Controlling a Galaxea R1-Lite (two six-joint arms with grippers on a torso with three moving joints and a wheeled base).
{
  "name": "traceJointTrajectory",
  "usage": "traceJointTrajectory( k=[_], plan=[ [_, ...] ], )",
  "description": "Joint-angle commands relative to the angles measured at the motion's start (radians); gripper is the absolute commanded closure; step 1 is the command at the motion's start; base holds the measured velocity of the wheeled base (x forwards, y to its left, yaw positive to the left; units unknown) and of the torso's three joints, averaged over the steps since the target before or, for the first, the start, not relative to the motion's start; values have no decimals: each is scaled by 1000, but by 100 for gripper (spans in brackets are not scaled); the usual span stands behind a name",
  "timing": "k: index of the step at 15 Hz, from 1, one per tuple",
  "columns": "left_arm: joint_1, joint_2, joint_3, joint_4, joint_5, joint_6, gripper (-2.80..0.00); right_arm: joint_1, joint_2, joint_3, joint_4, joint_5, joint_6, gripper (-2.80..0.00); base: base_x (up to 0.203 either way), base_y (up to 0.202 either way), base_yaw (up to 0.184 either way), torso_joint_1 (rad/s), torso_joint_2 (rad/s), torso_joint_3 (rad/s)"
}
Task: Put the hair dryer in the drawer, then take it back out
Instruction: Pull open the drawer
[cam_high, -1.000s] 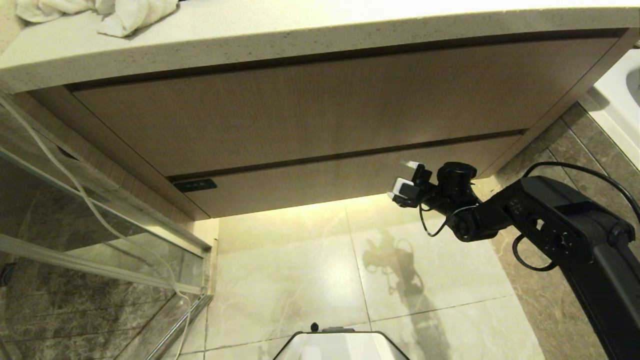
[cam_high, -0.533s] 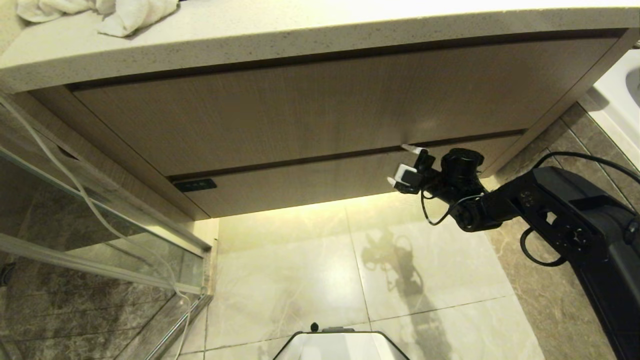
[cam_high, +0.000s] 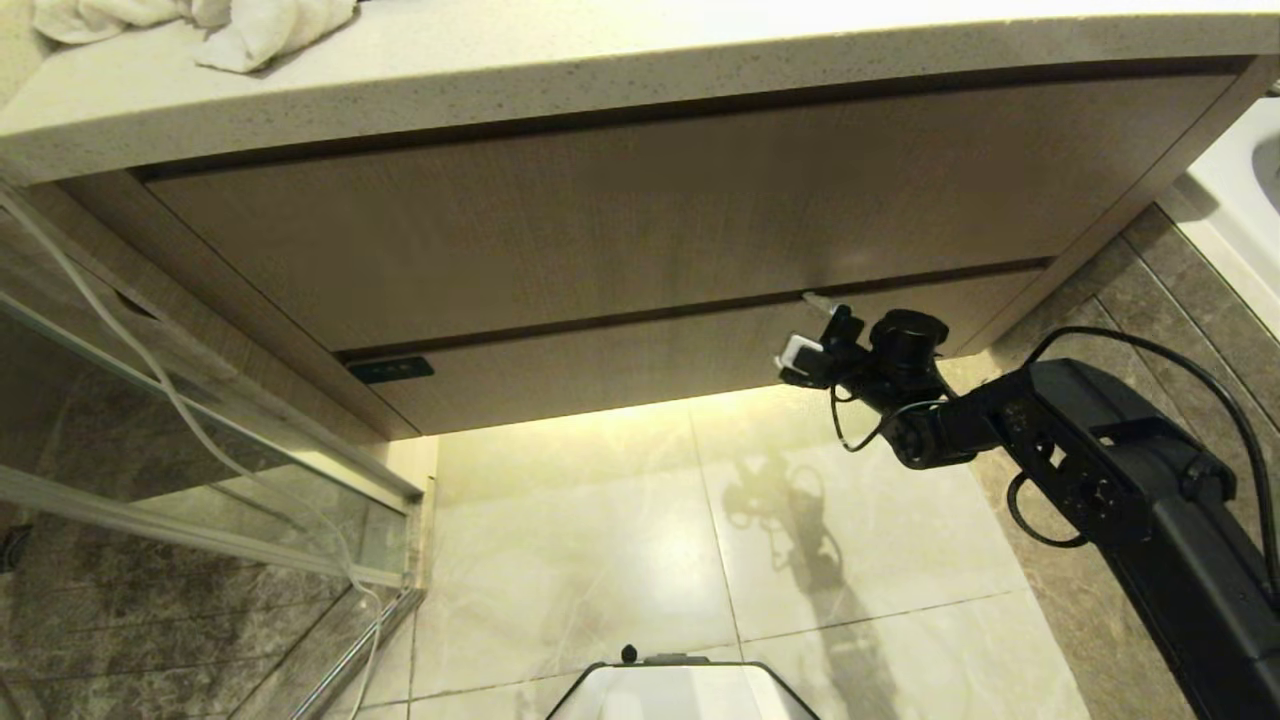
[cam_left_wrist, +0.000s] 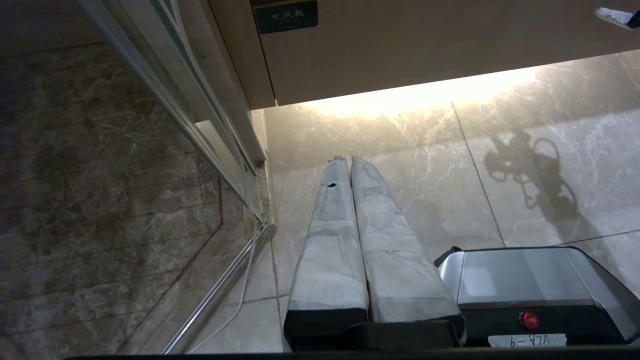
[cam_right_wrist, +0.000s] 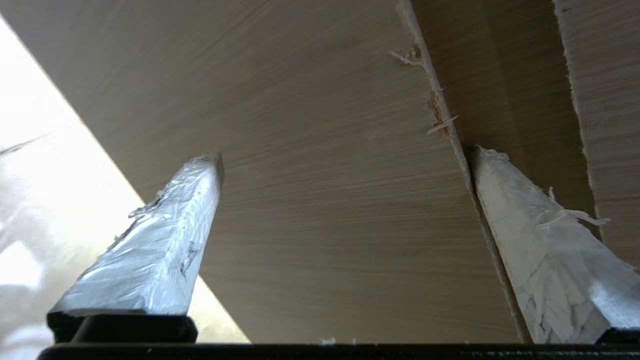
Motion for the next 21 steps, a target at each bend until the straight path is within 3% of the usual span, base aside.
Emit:
traceJointTrajectory(
  k=[1,6,13,21],
  plan=[
    [0,-1,0,0,0,0,0,-1,60,-39,-3,-25,-4,-280,0,0,0,0,0,0],
    [0,0,0,0,0,0,0,-9,88,-47,-28,-25,-3,-280,0,0,0,0,0,0],
    [0,0,0,0,1,0,0,-16,29,16,174,-28,6,-280,0,0,0,0,0,0],
    [0,-1,0,0,1,0,0,-25,-20,99,215,-29,10,-280,0,0,0,0,0,0]
  ],
)
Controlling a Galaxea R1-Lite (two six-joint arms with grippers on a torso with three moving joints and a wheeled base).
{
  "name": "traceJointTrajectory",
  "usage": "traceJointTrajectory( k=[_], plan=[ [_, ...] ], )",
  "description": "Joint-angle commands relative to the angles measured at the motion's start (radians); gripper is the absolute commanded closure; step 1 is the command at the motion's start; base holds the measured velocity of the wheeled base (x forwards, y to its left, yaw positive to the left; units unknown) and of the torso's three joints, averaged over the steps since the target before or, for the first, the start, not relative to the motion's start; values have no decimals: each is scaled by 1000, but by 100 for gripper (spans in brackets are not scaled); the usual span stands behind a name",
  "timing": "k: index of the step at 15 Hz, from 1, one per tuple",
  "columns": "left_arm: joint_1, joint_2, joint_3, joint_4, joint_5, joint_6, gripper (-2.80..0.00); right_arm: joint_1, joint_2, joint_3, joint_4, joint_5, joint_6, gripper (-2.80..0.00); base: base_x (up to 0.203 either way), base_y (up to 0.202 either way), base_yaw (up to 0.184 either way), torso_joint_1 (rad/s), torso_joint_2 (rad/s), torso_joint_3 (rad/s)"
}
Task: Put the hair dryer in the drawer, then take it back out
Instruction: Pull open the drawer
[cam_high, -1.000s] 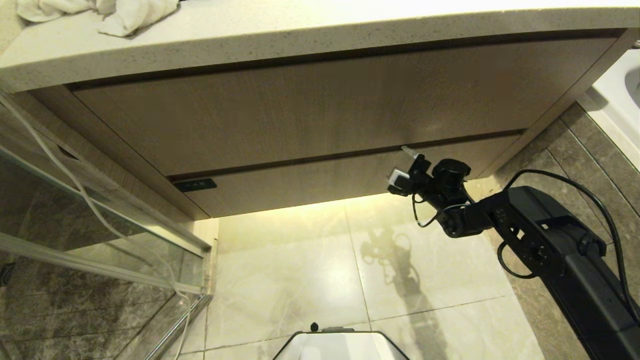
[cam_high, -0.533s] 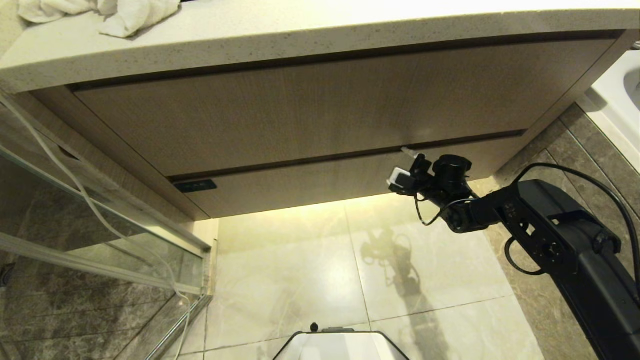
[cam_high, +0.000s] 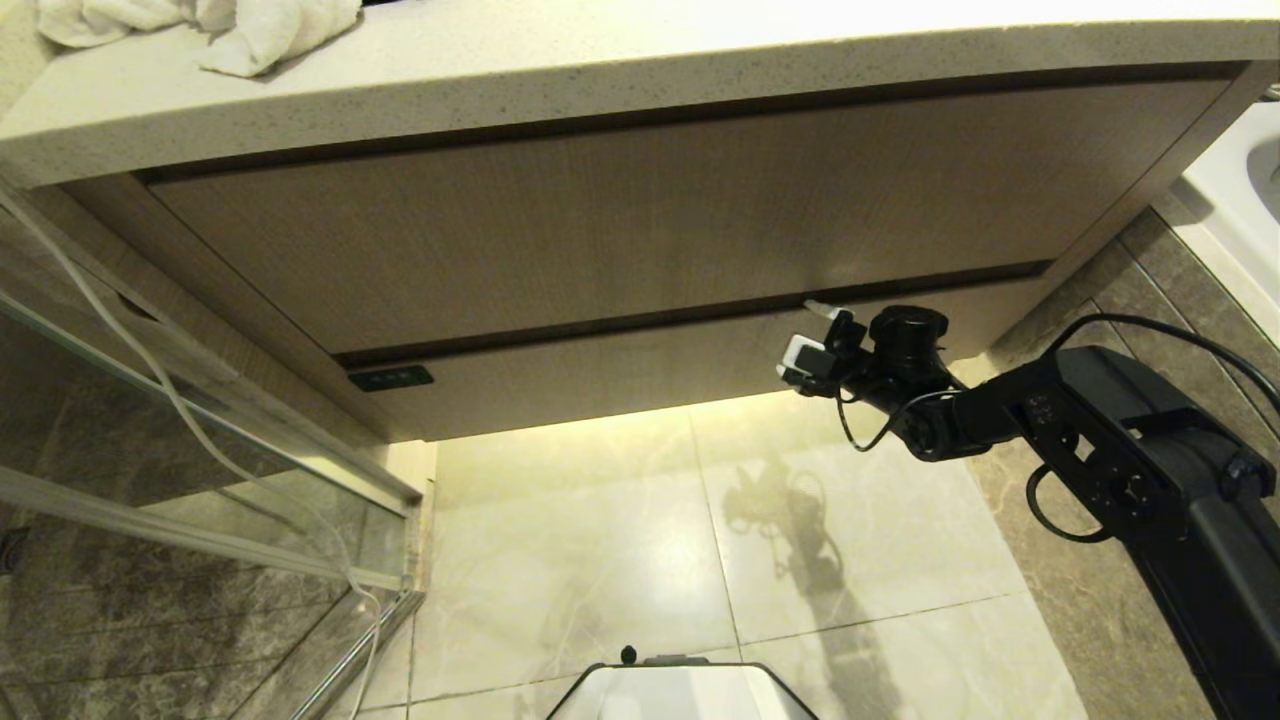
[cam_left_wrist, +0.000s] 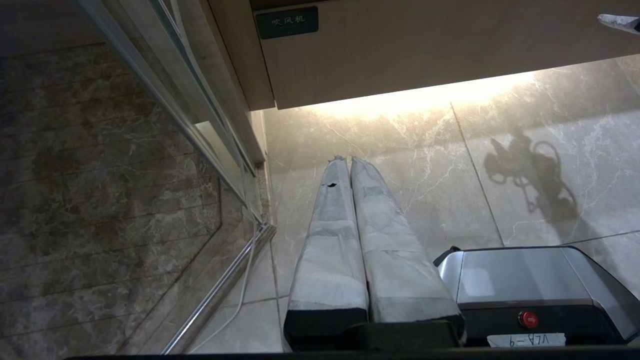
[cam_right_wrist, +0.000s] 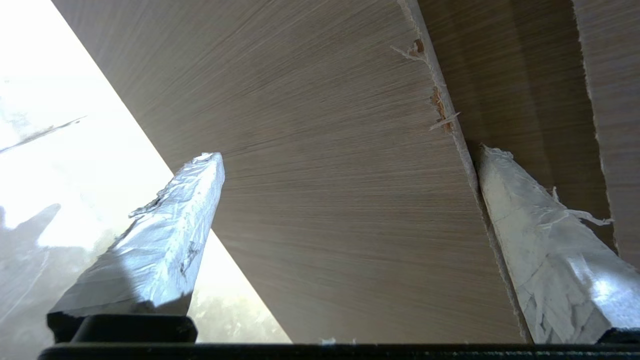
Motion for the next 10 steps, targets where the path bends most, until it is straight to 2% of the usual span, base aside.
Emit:
traceJointTrajectory(
  k=[1,10],
  plan=[
    [0,-1,0,0,0,0,0,-2,-10,34,1,-1,-6,-280,0,0,0,0,0,0],
    [0,0,1,0,0,0,0,-1,-47,91,67,2,-6,-280,0,0,0,0,0,0]
  ],
)
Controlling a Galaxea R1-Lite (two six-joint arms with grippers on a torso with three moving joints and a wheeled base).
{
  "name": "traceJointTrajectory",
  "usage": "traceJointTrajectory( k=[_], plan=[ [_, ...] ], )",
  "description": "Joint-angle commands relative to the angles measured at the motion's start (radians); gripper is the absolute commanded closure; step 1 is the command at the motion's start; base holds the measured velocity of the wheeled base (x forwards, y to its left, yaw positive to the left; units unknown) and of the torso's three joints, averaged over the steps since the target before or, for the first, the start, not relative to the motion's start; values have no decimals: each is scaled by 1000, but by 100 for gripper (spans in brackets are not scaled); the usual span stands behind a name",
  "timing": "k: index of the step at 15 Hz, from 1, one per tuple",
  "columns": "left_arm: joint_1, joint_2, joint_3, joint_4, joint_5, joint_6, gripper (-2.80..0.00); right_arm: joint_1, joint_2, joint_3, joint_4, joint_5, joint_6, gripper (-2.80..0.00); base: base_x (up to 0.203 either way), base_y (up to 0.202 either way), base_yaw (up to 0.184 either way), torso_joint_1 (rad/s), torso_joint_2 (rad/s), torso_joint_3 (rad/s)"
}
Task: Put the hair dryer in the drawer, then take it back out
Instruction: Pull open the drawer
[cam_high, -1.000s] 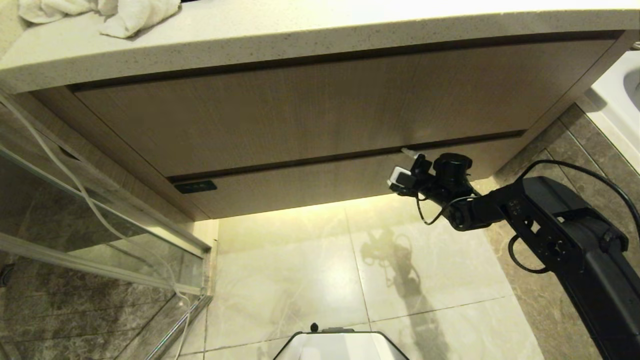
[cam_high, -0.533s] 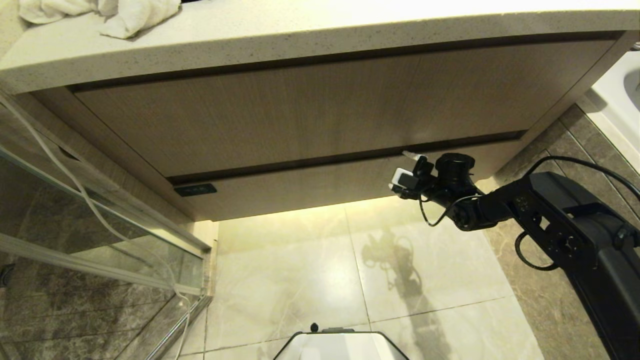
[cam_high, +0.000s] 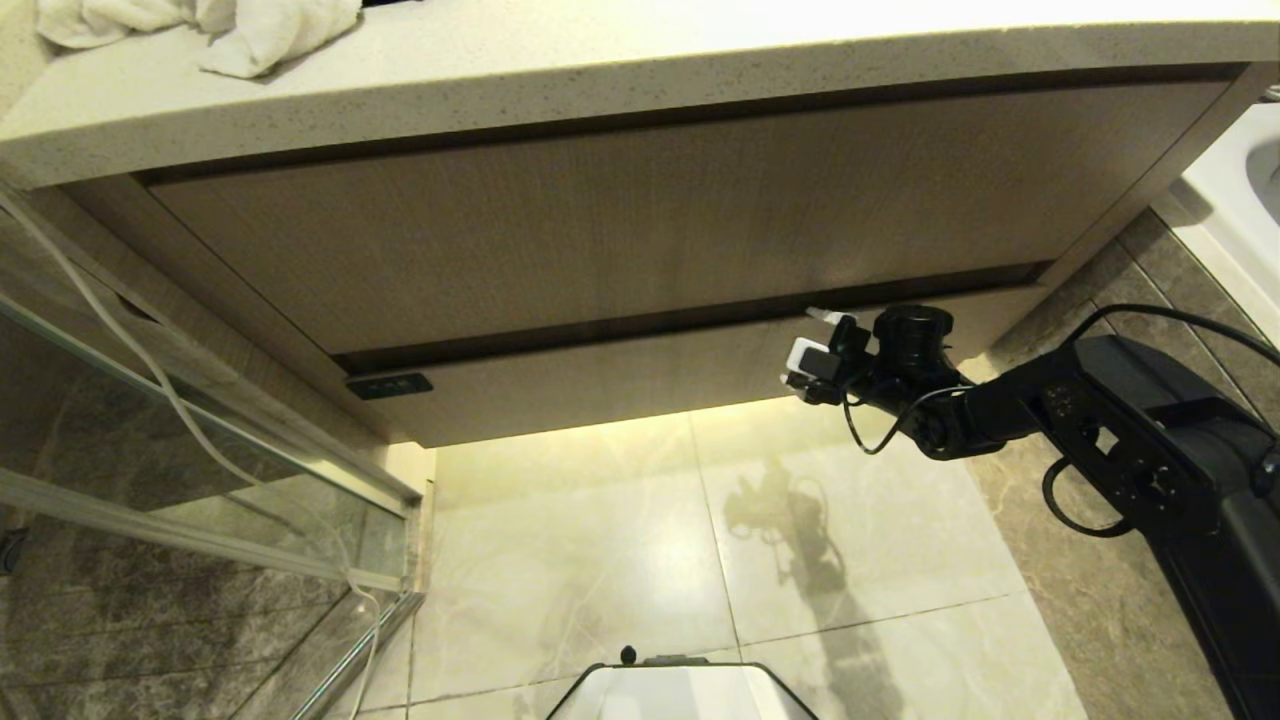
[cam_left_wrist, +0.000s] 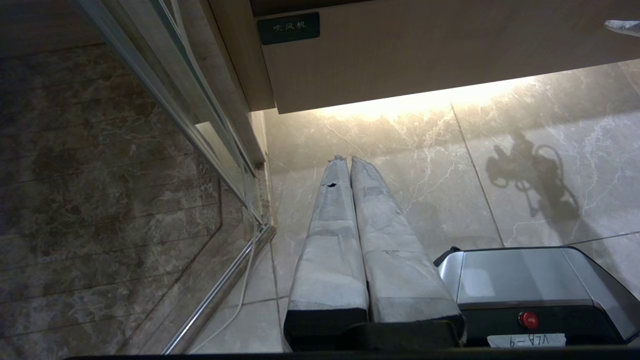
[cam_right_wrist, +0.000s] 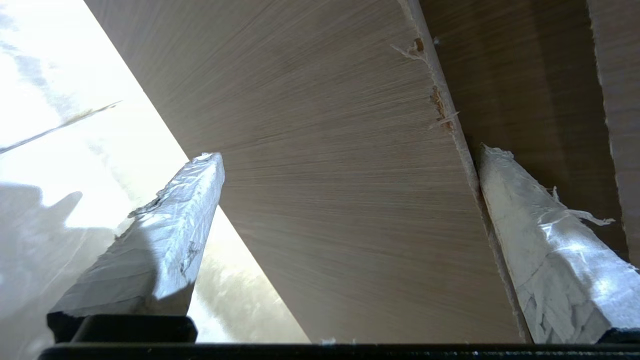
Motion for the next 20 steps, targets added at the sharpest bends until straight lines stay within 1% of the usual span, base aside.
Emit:
traceJointTrajectory(
  k=[1,4,11,16,20],
  plan=[
    [0,0,0,0,0,0,0,1,1,6,12,-2,-2,-280,0,0,0,0,0,0],
    [0,0,0,0,1,0,0,1,-8,16,68,-3,3,-280,0,0,0,0,0,0],
    [0,0,0,0,0,0,0,1,-57,27,86,-24,12,-280,0,0,0,0,0,0],
    [0,0,0,-1,0,0,0,2,-239,123,295,1,14,-280,0,0,0,0,0,0],
    [0,0,0,0,0,0,0,1,-384,133,358,5,52,-280,0,0,0,0,0,0]
  ],
)
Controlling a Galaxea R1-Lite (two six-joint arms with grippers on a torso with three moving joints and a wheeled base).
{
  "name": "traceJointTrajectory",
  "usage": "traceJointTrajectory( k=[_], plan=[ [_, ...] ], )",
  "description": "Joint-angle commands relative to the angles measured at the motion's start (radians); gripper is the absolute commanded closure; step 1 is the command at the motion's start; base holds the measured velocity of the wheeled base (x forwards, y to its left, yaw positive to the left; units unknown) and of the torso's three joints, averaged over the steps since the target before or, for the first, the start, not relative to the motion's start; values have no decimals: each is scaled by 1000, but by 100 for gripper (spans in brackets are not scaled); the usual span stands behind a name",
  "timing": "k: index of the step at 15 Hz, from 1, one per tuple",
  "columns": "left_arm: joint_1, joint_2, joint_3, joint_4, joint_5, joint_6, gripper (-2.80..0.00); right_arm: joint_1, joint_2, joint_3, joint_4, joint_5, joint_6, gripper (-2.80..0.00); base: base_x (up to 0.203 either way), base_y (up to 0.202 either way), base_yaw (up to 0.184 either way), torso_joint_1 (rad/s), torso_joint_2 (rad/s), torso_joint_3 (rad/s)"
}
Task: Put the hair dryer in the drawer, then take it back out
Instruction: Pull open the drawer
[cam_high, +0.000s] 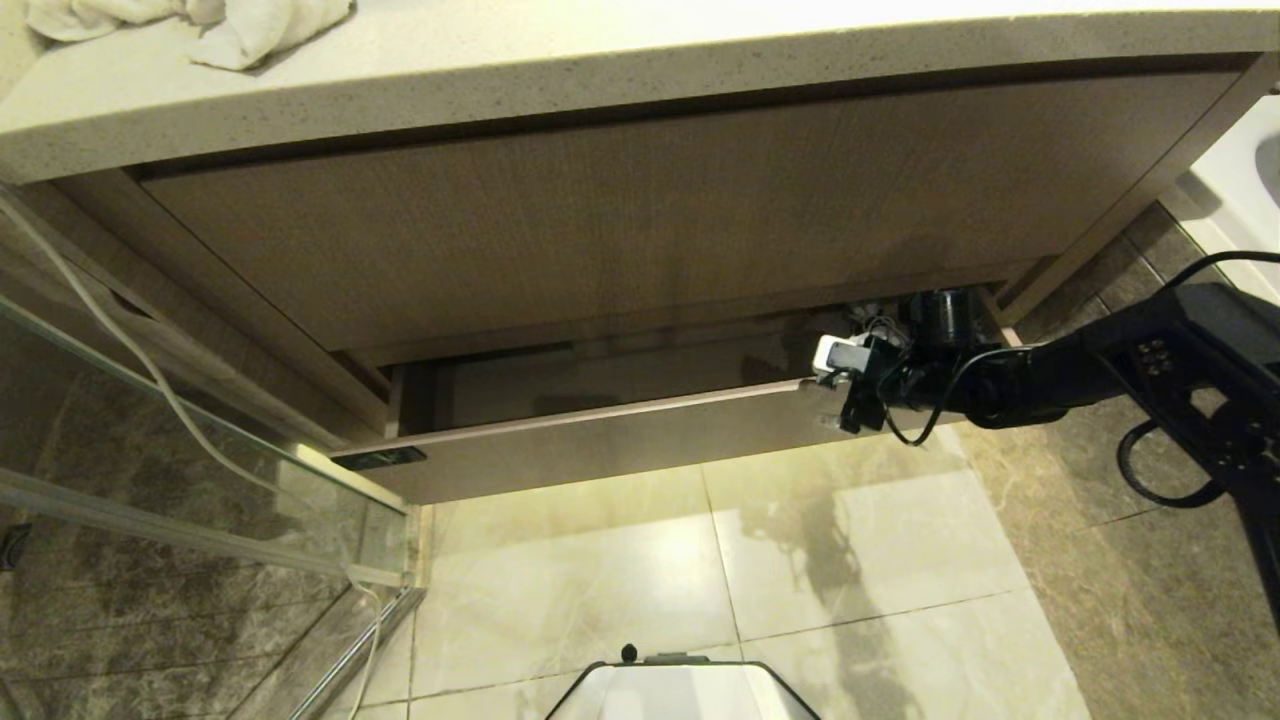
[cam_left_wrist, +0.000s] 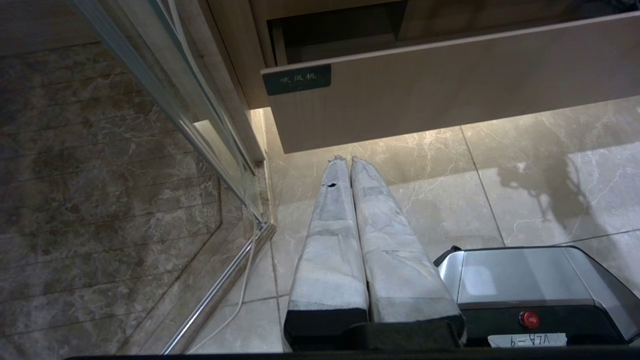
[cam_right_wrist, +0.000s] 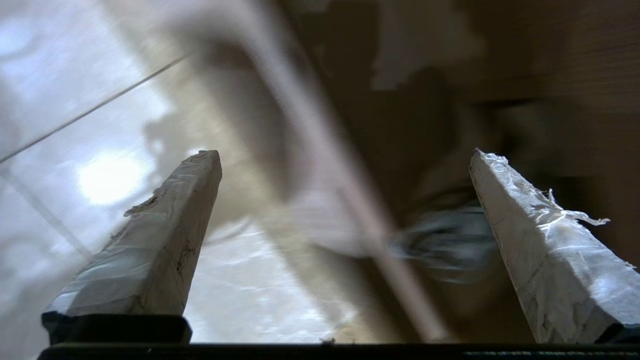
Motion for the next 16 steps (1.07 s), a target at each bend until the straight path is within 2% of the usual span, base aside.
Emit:
traceJointTrajectory(
  k=[1,4,7,8,10,11,12,13,16],
  plan=[
    [0,0,0,0,1,0,0,2,-139,9,29,8,-4,-280,0,0,0,0,0,0],
    [0,0,0,0,0,0,0,-2,-271,44,171,22,-3,-280,0,0,0,0,0,0],
    [0,0,1,0,0,0,0,-45,-501,127,409,33,36,-280,0,0,0,0,0,0],
    [0,0,0,0,0,0,0,-66,-567,190,472,37,85,-280,0,0,0,0,0,0],
    [0,0,0,0,0,0,0,-95,-683,311,528,43,259,-280,0,0,0,0,0,0],
    [0,0,0,0,0,0,0,-107,-727,351,542,44,311,-280,0,0,0,0,0,0],
    [0,0,1,0,1,0,0,-124,-766,392,554,43,324,-280,0,0,0,0,0,0],
    [0,0,0,0,2,0,0,-132,-791,423,560,41,329,0,0,0,0,0,0,0],
    [0,0,0,0,2,0,0,-159,-846,445,599,34,333,0,0,0,0,0,0,0]
  ],
)
